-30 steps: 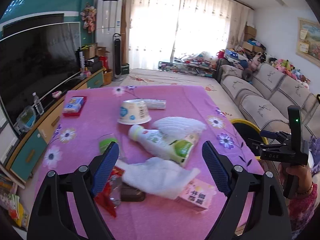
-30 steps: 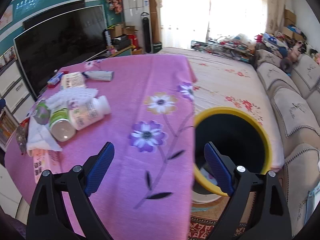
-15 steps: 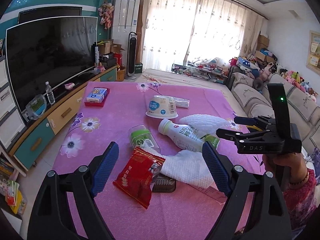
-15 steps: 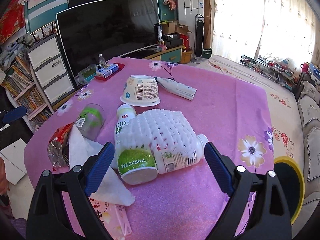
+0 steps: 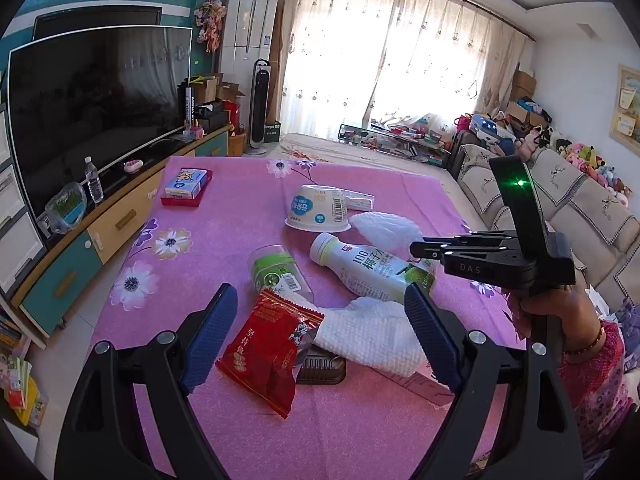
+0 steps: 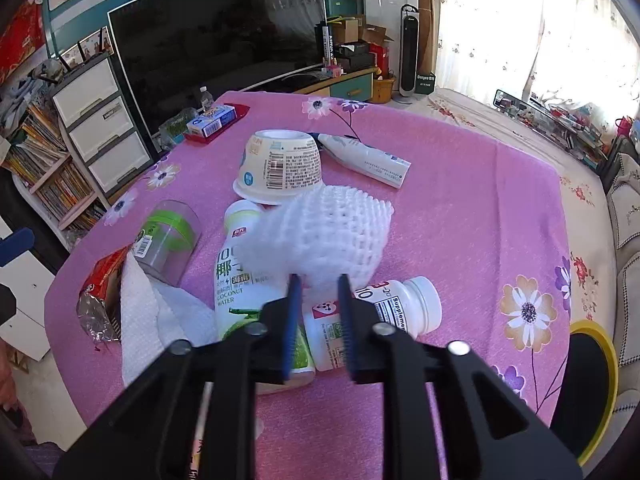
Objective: Collect trash
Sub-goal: 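Grasp the white foam fruit net with the right gripper, then drop the foam net into the bin with the right gripper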
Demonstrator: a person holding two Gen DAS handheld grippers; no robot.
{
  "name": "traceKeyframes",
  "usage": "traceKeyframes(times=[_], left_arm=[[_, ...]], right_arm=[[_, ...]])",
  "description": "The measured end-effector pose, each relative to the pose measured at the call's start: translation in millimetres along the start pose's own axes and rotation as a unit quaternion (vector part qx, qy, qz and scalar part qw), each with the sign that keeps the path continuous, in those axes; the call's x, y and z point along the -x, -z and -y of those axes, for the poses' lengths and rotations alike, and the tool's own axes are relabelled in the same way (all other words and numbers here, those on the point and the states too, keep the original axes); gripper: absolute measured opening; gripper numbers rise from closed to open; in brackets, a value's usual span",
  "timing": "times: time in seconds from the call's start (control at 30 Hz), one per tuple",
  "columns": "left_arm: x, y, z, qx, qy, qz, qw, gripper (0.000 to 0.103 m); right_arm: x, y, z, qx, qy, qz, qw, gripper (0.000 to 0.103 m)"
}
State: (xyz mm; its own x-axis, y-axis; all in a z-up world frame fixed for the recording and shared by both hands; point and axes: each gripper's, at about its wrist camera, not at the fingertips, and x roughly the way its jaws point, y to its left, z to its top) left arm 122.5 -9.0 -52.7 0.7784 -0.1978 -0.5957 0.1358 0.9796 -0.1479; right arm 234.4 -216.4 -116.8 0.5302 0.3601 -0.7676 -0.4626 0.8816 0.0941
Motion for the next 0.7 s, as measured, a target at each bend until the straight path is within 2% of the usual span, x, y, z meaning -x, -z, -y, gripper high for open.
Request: traceKeyframes(times=[0.17, 0.43, 0.7], left_arm=[[-3, 1, 0, 0.001, 0.000, -0.001, 1.0000, 0.084], [-4, 3, 2, -0.001, 0.002, 0.001, 1.0000, 0.084], [-6, 3, 10, -0.006, 0.007, 0.002, 1.0000, 0.084]], right_arm=[[21, 3, 2, -0.008, -0.001, 0.030, 1.000, 0.005], [77, 10, 11, -0.015, 0.011, 0.083, 0.996, 0.005], [140, 34, 60, -0.054, 0.075, 0.120, 0.989, 0.005]])
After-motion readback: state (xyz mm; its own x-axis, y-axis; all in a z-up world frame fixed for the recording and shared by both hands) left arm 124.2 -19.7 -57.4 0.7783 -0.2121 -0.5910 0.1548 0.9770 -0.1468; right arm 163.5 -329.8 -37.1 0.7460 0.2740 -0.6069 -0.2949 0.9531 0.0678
